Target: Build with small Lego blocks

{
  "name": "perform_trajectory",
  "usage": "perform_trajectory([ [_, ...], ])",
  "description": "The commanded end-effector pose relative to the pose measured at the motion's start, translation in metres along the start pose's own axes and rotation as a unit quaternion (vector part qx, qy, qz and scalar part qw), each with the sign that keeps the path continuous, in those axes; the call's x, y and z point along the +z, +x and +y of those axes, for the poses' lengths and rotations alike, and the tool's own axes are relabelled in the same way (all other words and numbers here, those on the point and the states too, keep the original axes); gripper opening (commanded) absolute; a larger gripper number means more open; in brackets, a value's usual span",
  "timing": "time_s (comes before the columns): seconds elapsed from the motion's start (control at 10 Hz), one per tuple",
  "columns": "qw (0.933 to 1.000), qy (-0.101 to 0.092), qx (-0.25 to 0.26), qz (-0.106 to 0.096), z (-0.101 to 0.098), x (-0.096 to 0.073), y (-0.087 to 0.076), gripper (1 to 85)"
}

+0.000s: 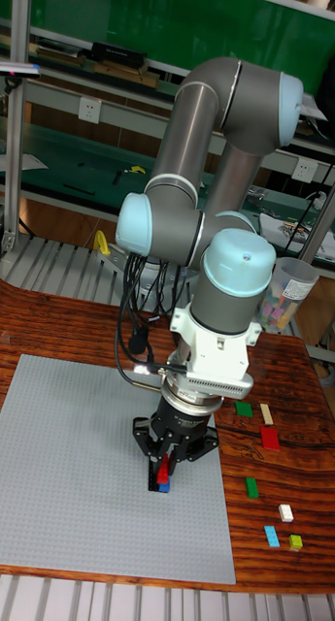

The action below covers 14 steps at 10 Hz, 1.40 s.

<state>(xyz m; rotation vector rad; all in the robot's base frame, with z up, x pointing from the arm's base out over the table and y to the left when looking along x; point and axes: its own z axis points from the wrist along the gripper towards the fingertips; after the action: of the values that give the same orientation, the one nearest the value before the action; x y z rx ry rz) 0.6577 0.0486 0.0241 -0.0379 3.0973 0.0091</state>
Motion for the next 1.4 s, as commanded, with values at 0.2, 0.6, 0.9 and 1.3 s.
perform_trajectory([
  [0.2,0.9999,0.005,-0.012,0.009,-0.006,-0.002,0.003,1.0],
  [0.6,0.9996,0.0,0.01,0.025,-0.003,-0.001,0.013,1.0],
  [0.9,0.9996,-0.008,0.013,0.024,0.003,-0.001,0.017,1.0],
  [1.3,0.9998,-0.003,0.01,0.02,0.005,-0.003,0.013,1.0],
])
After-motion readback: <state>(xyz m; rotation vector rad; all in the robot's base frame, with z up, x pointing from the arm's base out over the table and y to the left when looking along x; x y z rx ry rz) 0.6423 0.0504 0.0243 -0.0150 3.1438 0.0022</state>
